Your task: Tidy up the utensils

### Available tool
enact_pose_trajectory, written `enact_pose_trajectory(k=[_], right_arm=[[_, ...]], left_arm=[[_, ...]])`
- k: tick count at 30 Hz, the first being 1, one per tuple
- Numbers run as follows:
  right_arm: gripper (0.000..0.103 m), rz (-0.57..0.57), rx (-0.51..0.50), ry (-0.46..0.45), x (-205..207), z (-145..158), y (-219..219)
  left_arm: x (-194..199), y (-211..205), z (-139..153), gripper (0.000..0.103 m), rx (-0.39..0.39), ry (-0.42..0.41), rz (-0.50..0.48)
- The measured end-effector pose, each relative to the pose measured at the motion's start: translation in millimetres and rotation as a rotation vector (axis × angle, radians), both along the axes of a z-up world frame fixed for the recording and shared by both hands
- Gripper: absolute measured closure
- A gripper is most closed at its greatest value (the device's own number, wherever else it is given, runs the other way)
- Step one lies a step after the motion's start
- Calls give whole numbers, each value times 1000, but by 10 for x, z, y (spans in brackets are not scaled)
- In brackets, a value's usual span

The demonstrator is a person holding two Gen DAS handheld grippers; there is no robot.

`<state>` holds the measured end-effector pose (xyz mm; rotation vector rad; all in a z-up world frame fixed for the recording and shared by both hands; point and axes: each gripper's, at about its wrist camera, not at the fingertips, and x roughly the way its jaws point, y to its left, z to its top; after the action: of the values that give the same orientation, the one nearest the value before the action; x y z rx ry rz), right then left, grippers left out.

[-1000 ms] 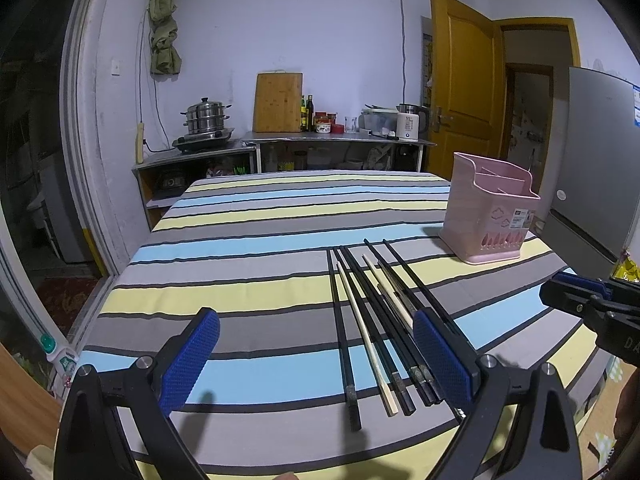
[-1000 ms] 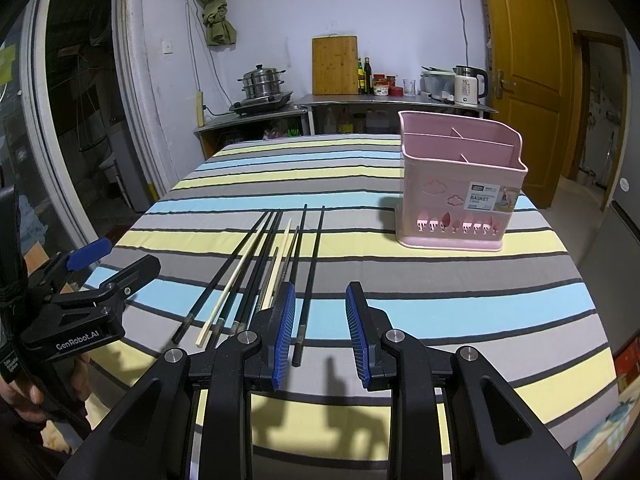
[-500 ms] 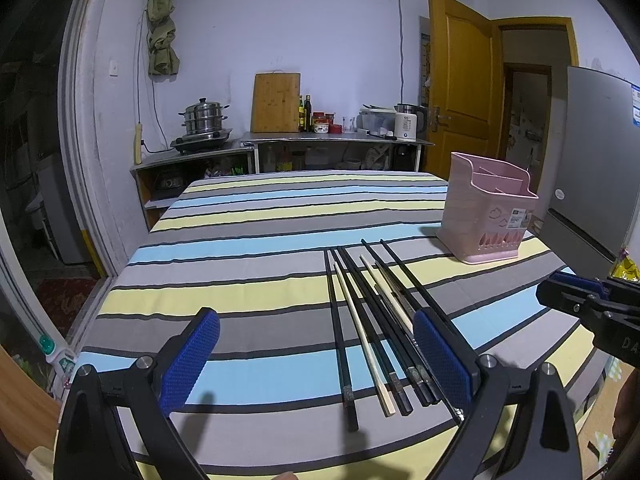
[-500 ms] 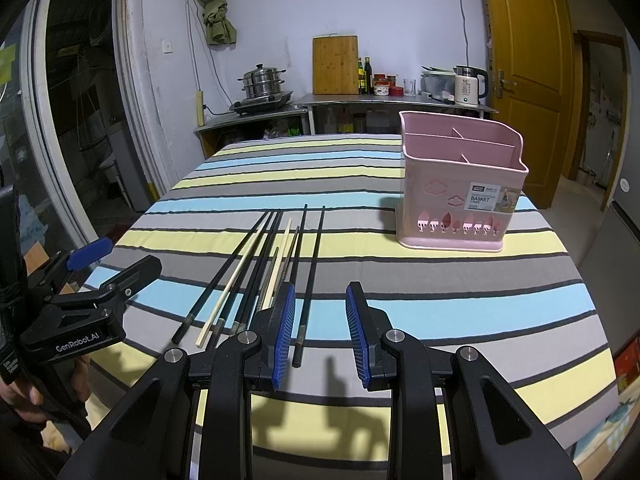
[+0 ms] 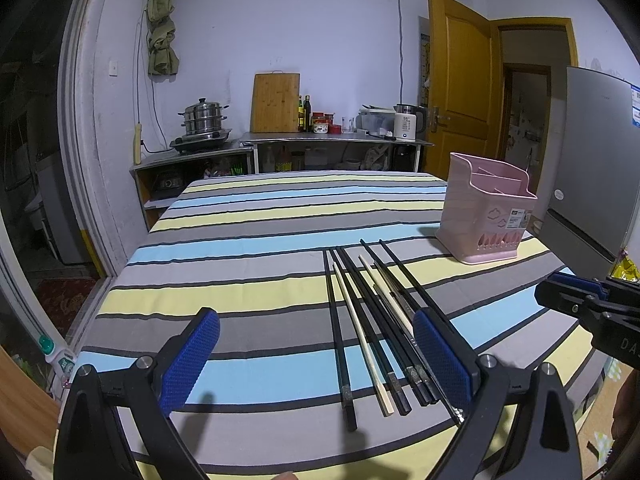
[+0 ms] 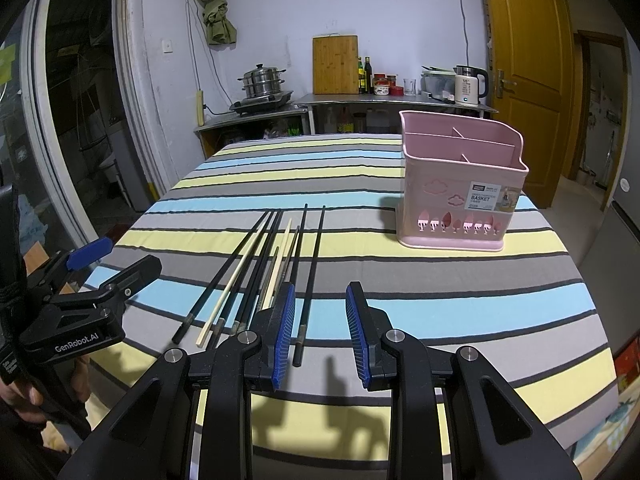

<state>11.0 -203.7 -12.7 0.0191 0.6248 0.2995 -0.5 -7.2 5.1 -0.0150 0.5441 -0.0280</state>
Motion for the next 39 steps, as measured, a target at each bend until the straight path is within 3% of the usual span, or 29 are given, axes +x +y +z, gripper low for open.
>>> enact_pose_trajectory(k=[19,23,26,37,39], right_arm=[[75,5,3,10,30,-27,14],[75,5,1,24,93,-73,21],[75,9,-2,38,159,-108,29],[75,27,-15,106,587,-267,140],[75,28,-12,123,665,-295,154]], left_arm=[[29,5,-71,5,-9,21,-12],[104,71,-135,5,-53,56,-34],[204,99,-189,6,-38,85,-31],[888,171,-489,26,-25,288,-35],[1003,173,-547,34,-30,328,-42]])
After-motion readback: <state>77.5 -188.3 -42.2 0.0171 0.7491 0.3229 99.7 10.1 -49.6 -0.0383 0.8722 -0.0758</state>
